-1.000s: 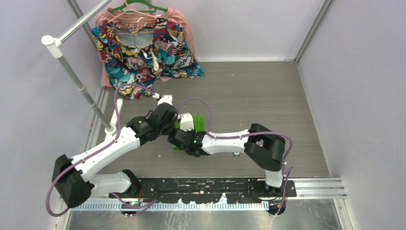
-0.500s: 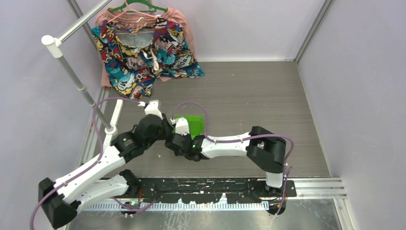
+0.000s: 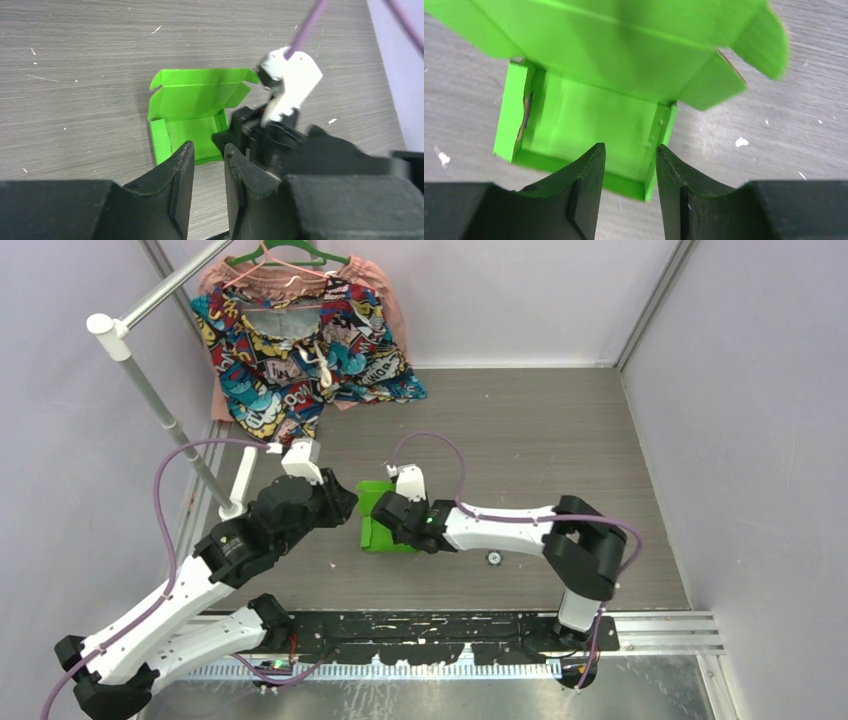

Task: Fold the paper box
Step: Fold the paper box at the center of the board.

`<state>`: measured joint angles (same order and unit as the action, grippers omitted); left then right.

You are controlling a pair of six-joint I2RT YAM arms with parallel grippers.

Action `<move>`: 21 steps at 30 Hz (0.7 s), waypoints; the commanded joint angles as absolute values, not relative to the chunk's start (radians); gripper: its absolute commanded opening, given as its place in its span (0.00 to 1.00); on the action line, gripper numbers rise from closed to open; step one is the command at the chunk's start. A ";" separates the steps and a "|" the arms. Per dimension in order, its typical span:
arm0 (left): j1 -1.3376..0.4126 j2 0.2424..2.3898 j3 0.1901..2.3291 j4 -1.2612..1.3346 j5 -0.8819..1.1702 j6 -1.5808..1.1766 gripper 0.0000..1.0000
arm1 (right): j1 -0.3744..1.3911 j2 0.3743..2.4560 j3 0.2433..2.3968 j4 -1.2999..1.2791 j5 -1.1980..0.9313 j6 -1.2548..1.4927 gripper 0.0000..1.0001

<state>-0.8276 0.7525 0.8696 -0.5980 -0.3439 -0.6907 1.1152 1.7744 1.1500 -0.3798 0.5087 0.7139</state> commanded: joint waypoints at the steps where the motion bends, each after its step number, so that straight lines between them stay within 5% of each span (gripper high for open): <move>1: -0.819 0.779 0.895 -0.592 -0.372 -0.657 0.30 | 1.126 1.598 1.119 -0.399 0.528 0.705 0.48; 21: -0.804 0.831 0.626 -0.604 -0.391 -0.826 0.27 | 1.127 1.612 1.061 -0.461 0.547 0.765 0.50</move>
<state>-0.8093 0.8196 0.6640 -0.6582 -0.3473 -0.7807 1.1275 1.5875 1.0447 -0.5037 0.5209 0.7406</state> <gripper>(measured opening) 0.273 0.496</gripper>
